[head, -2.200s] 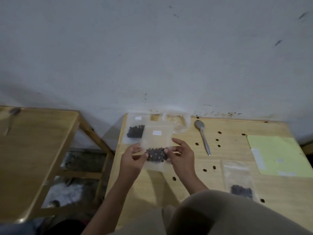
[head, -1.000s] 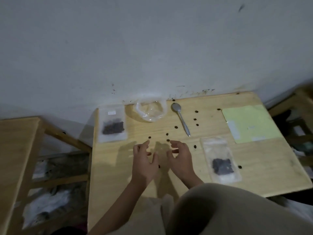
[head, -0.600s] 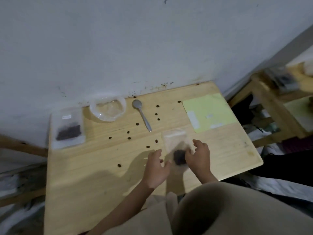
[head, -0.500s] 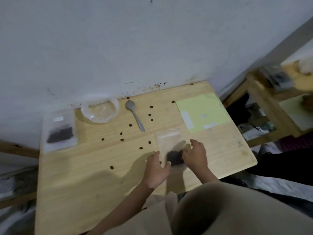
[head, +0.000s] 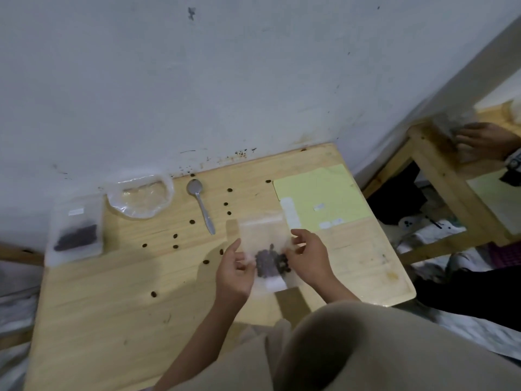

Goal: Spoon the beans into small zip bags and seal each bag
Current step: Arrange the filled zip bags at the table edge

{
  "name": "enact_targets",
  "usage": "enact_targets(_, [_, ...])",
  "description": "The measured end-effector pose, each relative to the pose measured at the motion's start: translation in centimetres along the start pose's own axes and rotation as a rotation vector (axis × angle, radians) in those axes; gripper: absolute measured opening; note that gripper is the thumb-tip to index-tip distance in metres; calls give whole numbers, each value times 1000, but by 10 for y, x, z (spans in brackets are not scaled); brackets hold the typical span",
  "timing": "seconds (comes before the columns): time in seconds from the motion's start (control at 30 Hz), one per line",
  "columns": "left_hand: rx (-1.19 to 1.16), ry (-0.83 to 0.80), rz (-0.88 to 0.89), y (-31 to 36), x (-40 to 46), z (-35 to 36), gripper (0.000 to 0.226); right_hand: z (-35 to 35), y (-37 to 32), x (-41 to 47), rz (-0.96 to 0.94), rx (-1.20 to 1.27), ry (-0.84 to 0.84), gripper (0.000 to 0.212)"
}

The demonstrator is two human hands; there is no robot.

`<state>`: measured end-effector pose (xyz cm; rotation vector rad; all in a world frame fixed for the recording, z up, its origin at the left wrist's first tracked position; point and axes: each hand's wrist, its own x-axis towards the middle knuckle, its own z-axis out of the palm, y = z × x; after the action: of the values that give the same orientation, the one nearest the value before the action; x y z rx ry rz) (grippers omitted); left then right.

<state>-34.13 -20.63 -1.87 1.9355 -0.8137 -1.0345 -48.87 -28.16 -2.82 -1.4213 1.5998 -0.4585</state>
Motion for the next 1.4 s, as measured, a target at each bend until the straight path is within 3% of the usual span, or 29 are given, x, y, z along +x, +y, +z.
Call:
enact_targets(0.27, [-387, -33, -41, 28, 8, 11, 53, -50, 0, 42, -8, 125, 92, 29])
enact_targets(0.37, [-402, -13, -52, 36, 9, 14, 50, -64, 11, 72, 8, -1, 196, 32])
enact_targets(0.47, [-381, 32, -46, 44, 14, 15, 42, -67, 23, 101, 26, -210, 189, 35])
enact_targets(0.67, [-286, 54, 28, 53, 26, 16, 41, -55, 18, 116, 40, -403, 182, 16])
enact_targets(0.83, [-237, 33, 63, 51, 32, 18, 67, -57, 13, 109, 34, -95, 211, 11])
enact_targets(0.97, [-207, 25, 117, 51, 30, 20, 55, -62, -11, 83, 80, 428, 202, 8])
enact_targets(1.03, [-214, 20, 132, 50, 30, 21, 52, -61, -23, 67, 100, 637, 112, 10])
enact_targets(1.17, [-203, -6, 159, 49, 29, 21, 51, -49, -34, 48, 84, 700, -48, 9])
enact_targets(1.4, [-116, -100, 249, 53, 13, 22, 60, -41, -51, 44, 26, 699, 117, 4])
